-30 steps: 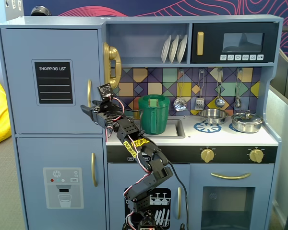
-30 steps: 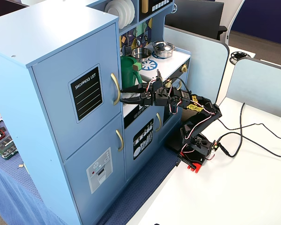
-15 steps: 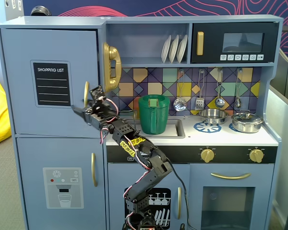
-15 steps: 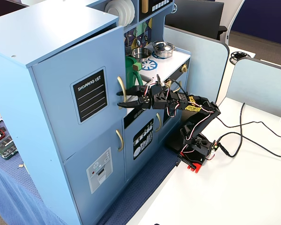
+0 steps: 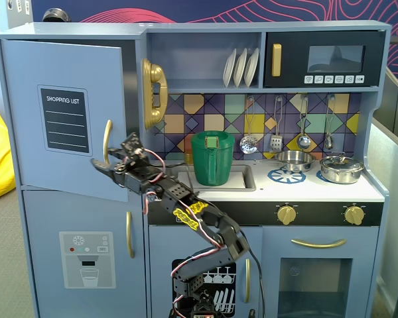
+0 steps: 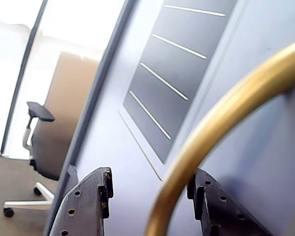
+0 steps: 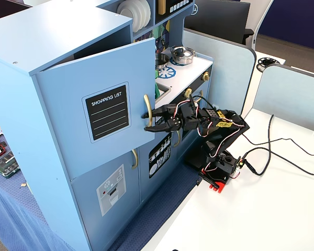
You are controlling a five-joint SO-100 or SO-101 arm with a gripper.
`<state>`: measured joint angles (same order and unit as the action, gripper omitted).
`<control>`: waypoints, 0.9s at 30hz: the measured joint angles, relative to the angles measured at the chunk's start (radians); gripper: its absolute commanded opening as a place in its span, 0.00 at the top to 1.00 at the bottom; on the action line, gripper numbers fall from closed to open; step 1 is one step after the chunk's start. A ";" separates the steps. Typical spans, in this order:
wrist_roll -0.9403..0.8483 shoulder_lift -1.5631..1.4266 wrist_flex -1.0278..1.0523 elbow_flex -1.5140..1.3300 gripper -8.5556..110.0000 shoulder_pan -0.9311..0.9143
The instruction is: Open the left cabinet door
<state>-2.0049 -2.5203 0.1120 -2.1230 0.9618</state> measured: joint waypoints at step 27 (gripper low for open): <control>0.195 -0.216 0.225 -0.160 0.85 -0.407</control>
<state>-1.8101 -2.7366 0.3375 -2.2826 0.5553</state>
